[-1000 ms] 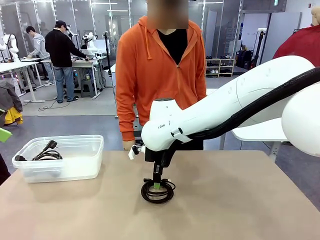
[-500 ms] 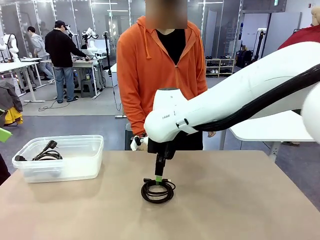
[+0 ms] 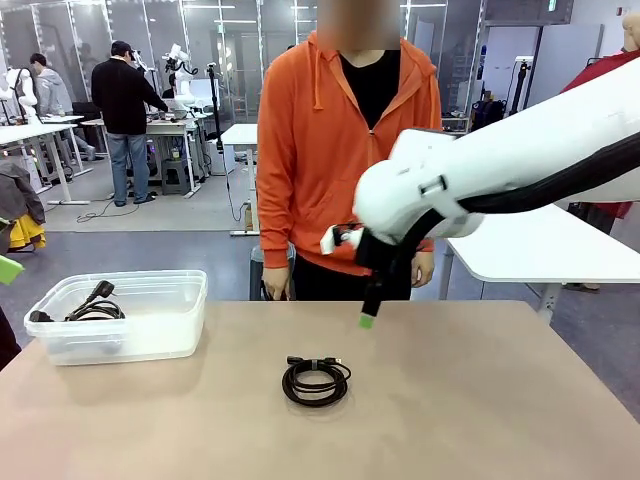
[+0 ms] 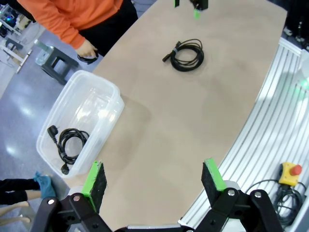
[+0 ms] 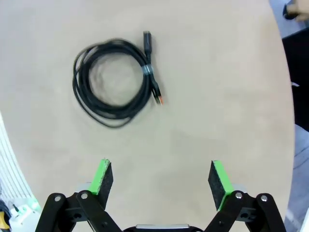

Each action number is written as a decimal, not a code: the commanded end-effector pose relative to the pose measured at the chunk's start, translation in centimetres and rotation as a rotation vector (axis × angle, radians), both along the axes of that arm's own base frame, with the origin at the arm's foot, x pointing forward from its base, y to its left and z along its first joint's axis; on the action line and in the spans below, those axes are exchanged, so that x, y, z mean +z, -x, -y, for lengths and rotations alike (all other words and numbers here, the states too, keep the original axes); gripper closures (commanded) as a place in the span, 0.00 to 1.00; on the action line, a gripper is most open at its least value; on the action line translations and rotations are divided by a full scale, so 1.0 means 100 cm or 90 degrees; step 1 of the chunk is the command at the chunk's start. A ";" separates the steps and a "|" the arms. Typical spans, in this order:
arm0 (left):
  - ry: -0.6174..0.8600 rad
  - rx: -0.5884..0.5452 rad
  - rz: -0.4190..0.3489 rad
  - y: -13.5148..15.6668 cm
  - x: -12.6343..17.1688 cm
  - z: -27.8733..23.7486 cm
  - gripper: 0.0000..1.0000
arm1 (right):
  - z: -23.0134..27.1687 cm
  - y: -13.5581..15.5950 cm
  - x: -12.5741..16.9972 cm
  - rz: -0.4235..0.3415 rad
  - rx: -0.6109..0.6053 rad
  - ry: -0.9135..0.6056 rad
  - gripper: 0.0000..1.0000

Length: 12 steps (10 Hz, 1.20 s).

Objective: Organize and store the cables.
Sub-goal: Place the USB Extension Cable into the Organizing box.

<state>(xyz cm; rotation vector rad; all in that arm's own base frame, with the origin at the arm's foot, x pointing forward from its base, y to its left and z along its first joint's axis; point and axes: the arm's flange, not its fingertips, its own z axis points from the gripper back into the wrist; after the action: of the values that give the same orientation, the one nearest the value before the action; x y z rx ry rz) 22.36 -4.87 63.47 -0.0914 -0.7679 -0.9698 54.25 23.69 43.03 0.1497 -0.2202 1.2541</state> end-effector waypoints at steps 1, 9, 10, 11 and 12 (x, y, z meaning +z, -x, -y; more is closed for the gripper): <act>0.000 0.000 0.003 -0.001 0.000 0.001 0.00 | 0.050 0.013 0.004 0.028 -0.040 -0.041 0.00; -0.161 -0.054 0.000 -0.065 0.024 0.055 0.00 | 0.228 0.061 0.000 0.085 -0.257 -0.091 0.00; -0.206 -0.071 0.000 -0.089 0.027 0.078 0.00 | 0.239 0.067 -0.003 0.092 -0.276 -0.095 0.00; -0.241 -0.116 -0.001 -0.118 0.030 0.104 0.00 | 0.250 0.071 -0.007 0.090 -0.278 -0.114 0.00; -0.244 -0.145 0.001 -0.142 0.026 0.129 0.00 | 0.259 0.074 -0.011 0.085 -0.272 -0.115 0.00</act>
<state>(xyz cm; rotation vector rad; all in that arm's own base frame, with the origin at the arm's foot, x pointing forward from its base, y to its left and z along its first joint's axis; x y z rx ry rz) 33.78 -16.56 64.62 0.1374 -0.5681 -1.2551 47.24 -1.75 42.51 0.1397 -0.4147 0.7953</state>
